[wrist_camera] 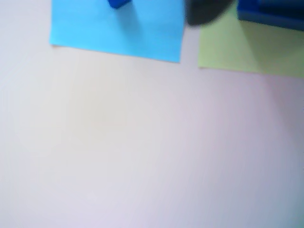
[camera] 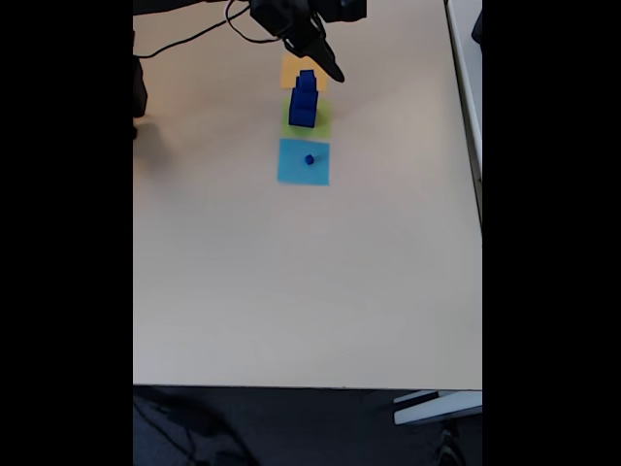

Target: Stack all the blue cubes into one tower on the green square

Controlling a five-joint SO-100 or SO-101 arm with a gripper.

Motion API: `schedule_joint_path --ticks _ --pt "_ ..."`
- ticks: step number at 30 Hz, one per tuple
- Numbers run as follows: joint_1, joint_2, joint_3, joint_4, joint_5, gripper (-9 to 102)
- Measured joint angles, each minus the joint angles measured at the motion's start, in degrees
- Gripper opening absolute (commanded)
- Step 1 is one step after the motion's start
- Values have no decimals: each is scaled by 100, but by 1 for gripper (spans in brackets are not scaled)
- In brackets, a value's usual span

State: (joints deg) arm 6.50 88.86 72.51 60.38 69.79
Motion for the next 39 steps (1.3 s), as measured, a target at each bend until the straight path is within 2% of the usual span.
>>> schedule_joint_path --ticks 6,13,24,39 --pt "281 -18 510 -132 -35 23" --pt "492 -26 1389 -686 -167 21" --pt "519 -26 2109 -1055 -272 20" --pt "519 -229 3173 -2514 -413 19"
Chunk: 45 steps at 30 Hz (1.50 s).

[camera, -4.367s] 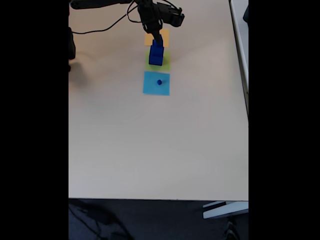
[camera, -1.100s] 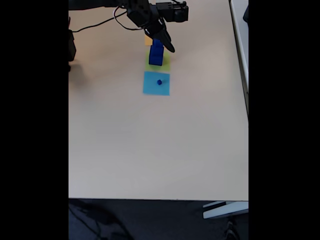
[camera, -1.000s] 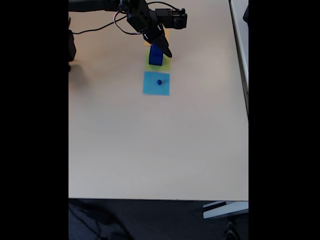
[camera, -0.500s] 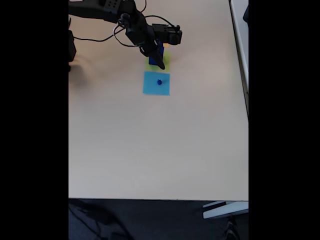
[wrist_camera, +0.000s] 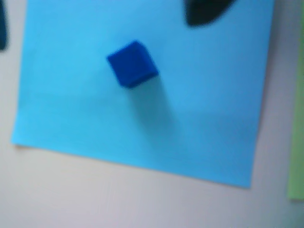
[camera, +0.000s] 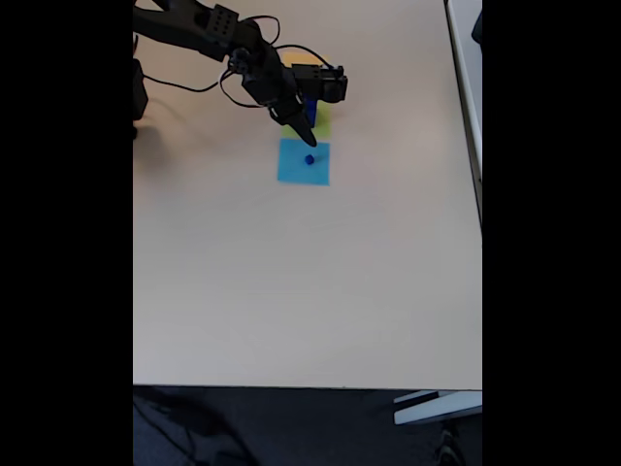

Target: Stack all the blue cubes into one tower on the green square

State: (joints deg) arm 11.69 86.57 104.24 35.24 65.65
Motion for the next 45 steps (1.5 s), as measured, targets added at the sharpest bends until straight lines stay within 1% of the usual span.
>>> schedule_joint_path --ticks 9,15,33,45 --pt "0 -378 483 -888 -53 19" --pt "97 -439 694 -1239 -88 18" --pt "229 -1028 694 -1608 -211 15" --pt "237 -1090 694 -1714 -237 7"
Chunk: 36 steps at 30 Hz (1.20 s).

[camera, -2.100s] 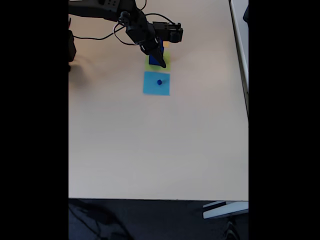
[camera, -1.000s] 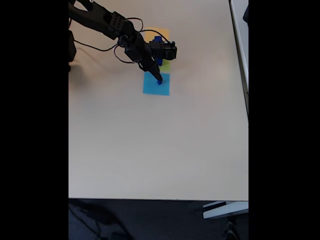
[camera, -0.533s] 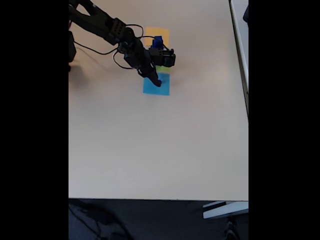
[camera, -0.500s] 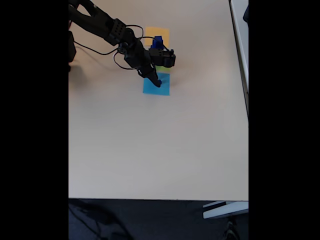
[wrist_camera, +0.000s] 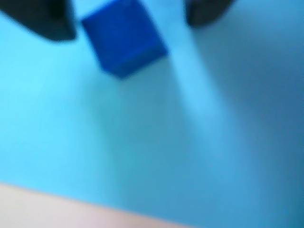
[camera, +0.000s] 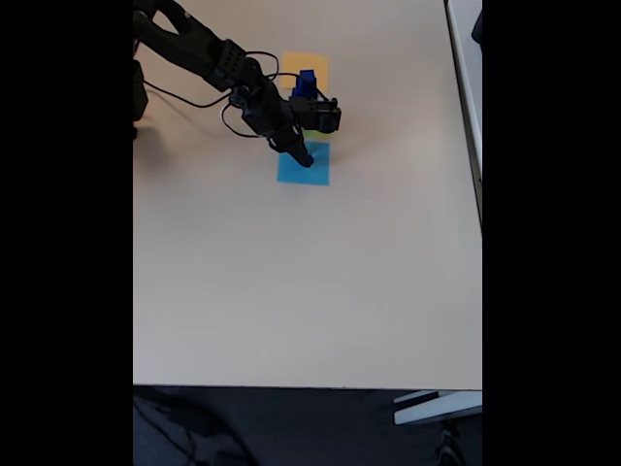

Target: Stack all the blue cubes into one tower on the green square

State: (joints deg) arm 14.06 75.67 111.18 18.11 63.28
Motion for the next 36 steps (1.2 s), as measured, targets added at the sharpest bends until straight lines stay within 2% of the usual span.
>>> schedule_joint_path --ticks 13,21,27,36 --pt "0 -35 -9 -88 0 0" --pt "0 -35 -9 -88 0 0" --pt "-9 246 -9 439 0 0" --pt "97 1072 -246 1758 0 0"
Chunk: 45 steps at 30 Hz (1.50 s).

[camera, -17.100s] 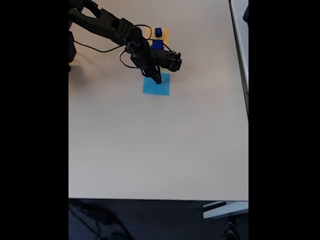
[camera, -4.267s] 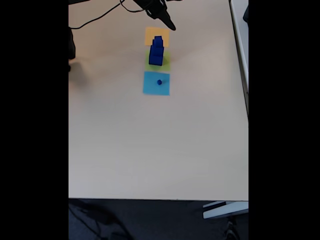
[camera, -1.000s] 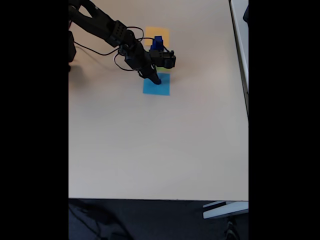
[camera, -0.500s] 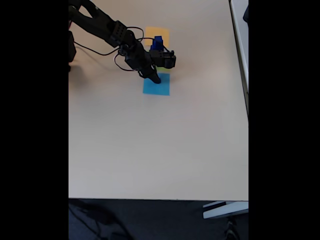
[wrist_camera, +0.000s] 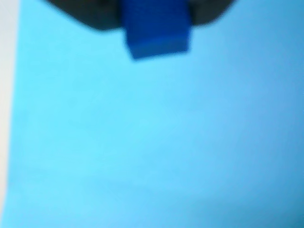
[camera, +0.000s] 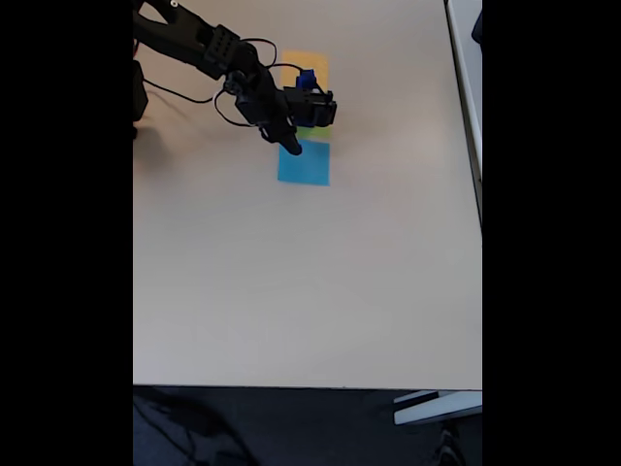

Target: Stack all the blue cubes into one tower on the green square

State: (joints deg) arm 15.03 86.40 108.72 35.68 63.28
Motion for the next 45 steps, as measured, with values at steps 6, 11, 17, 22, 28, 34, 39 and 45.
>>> schedule_joint_path --ticks 6,11,17,22,28,34,39,45 --pt "-18 589 -360 844 123 0" --pt "-246 896 -1213 1951 396 0" --pt "-800 896 -2549 3190 1046 0" --pt "-1195 721 -3111 3516 1608 0" --pt "-1477 149 -3445 3524 2013 0" --pt "-1477 -79 -3604 3524 2153 0" --pt "-1679 -97 -3612 3542 2329 0" --pt "-1714 -176 -3612 3595 2470 0"
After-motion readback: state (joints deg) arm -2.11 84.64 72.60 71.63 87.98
